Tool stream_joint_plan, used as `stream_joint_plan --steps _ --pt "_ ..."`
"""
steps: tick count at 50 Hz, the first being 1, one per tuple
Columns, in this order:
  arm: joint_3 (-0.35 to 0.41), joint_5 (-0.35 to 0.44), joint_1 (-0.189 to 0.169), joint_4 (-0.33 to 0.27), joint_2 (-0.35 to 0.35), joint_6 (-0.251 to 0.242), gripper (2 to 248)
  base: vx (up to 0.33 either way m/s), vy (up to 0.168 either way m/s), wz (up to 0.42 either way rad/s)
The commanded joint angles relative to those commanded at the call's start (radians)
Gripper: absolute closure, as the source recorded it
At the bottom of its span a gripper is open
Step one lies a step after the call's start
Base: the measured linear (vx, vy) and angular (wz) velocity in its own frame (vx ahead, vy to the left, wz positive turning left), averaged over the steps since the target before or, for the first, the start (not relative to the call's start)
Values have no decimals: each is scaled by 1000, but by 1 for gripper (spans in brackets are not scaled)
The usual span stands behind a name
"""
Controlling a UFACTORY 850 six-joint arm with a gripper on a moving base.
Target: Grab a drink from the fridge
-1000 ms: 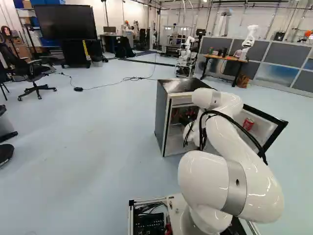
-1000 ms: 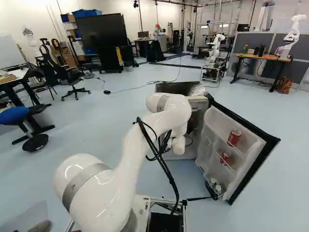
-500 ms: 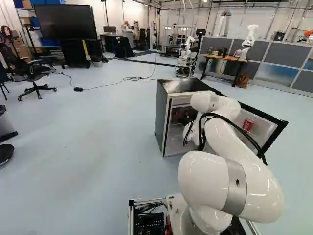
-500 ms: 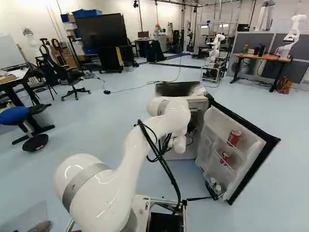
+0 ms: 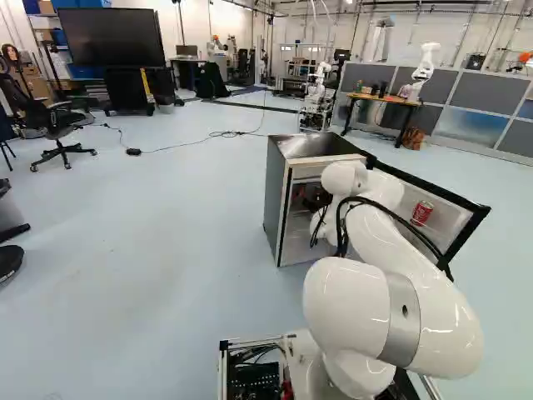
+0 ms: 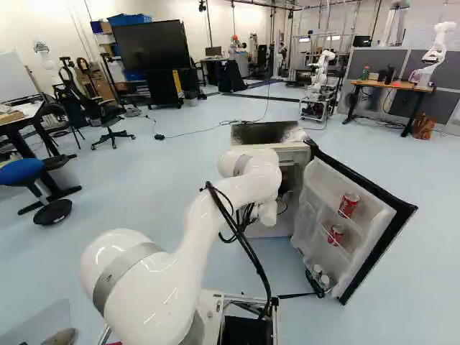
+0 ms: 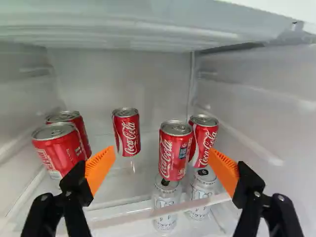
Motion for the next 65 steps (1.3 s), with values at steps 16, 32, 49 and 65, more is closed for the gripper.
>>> stream_joint_plan --steps 16,32,49,65 --pt "-37 -26 7 0 -1 0 3 0 0 0" --pt "-86 -74 6 0 -15 0 3 0 0 0" --pt "-160 -131 0 0 -57 0 3 0 0 0" --pt "-170 -133 0 0 -62 0 35 0 0 0"
